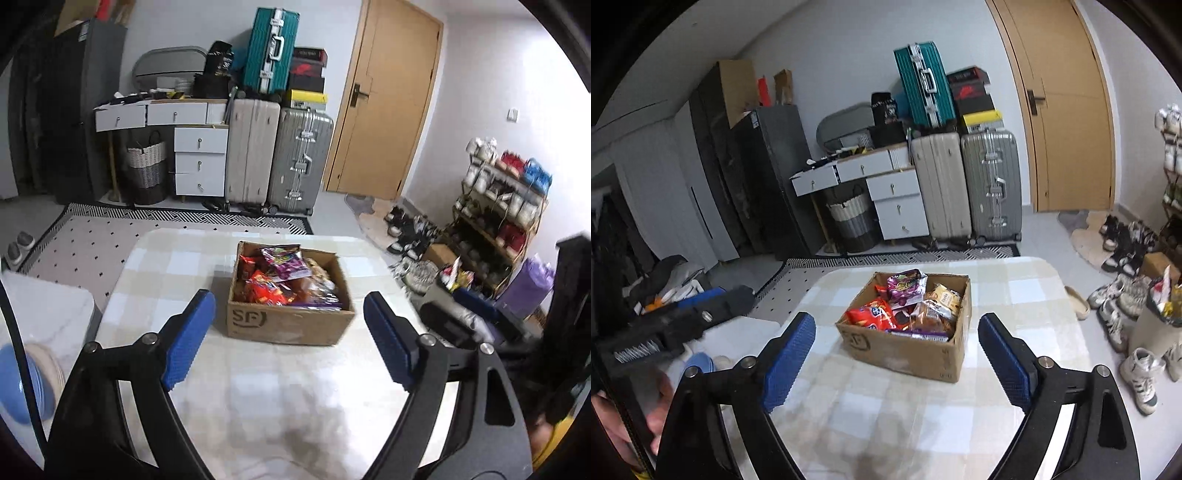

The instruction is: Organize snacks

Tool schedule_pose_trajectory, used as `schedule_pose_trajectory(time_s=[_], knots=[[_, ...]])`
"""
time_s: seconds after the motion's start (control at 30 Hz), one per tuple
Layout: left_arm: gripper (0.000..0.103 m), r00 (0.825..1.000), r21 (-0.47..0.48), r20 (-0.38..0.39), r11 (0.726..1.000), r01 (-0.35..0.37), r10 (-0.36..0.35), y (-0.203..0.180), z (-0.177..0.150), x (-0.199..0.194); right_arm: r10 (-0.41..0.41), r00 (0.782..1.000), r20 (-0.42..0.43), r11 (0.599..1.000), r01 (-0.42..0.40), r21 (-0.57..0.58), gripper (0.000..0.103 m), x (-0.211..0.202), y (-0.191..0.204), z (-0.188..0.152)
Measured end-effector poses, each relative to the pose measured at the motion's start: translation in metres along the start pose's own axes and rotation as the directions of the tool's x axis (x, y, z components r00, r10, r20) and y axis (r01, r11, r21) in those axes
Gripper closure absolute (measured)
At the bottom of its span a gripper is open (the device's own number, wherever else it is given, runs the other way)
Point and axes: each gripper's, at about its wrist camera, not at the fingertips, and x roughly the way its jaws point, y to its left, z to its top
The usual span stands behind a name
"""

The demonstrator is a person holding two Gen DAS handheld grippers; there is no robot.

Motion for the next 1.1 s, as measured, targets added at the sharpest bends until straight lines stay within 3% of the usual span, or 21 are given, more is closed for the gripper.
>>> schedule_pose_trajectory(time_s=[0.1,0.2,0.47,0.57,0.63,0.9,1.1], knots=[[0.014,0.999,0.022,0.035,0.999,-0.03,0.029,-0.014,-0.017,-0.043,-0.011,0.999,0.045,0.999,0.012,-0.032,0.004,-0.029,0.011,-0.014],[0.001,0.996,0.048,0.029,0.995,-0.091,0.09,-0.023,-0.035,-0.076,0.0,0.996,0.091,0.999,0.005,-0.053,0.002,-0.059,0.021,-0.03],[0.001,0.971,0.04,0.18,0.986,-0.164,0.154,-0.025,-0.093,-0.153,-0.015,0.987,0.16,0.996,0.028,-0.081,0.001,-0.103,0.039,-0.069],[0.001,0.98,0.004,0.133,0.988,-0.151,0.149,-0.014,-0.119,-0.153,-0.026,0.984,0.175,0.995,0.042,-0.089,0.001,-0.107,0.044,-0.089],[0.001,0.976,-0.018,0.135,0.986,-0.168,0.169,-0.007,-0.134,-0.146,-0.035,0.984,0.176,0.995,0.051,-0.087,0.001,-0.102,0.042,-0.098],[0.001,0.963,0.124,0.157,0.963,-0.239,0.219,-0.021,-0.175,-0.088,-0.082,0.986,0.144,0.995,0.09,-0.047,0.001,-0.06,0.02,-0.131],[0.001,0.975,0.126,0.128,0.972,-0.198,0.181,-0.02,-0.181,-0.056,-0.076,0.992,0.096,0.997,0.076,0.01,0.001,-0.042,0.005,-0.136]])
